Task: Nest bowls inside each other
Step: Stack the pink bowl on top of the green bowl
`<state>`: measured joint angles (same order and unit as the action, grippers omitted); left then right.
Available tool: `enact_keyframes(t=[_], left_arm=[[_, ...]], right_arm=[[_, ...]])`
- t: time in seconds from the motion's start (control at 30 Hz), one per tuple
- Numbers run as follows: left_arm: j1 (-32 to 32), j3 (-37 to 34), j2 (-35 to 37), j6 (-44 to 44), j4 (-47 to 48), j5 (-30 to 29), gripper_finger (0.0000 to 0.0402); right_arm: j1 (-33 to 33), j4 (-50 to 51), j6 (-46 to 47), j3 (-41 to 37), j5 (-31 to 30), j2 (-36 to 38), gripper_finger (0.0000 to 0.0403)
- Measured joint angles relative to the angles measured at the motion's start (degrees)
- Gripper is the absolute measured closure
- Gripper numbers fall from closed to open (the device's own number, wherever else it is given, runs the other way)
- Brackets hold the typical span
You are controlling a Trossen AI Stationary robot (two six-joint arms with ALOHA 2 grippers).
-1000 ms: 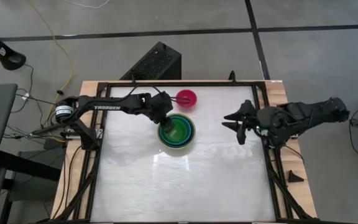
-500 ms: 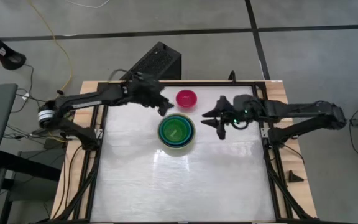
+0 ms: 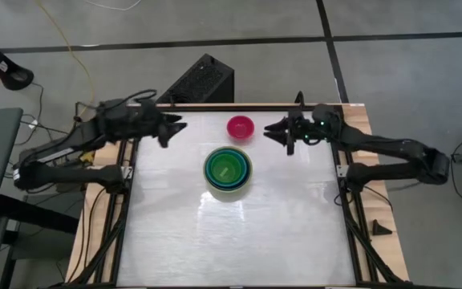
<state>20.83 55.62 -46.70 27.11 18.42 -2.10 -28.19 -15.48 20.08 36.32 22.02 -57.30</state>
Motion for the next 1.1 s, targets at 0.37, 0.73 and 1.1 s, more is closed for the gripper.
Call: enact_keyframes(t=[0.37,0.73,1.1], left_arm=[[-4.8,-12.6,10.7,10.1,-3.8,-3.2,0.0185],[-8.0,-13.6,10.5,15.1,-6.4,-4.1,0.0185],[-13.1,-13.6,10.5,17.6,-6.4,-8.2,0.0185]], right_arm=[[-9.5,-8.9,-9.7,0.1,19.1,-19.1,0.023],[-12.9,17.1,-42.7,18.0,19.9,-35.8,0.023],[-12.7,40.8,-56.7,38.2,15.3,-50.3,0.023]])
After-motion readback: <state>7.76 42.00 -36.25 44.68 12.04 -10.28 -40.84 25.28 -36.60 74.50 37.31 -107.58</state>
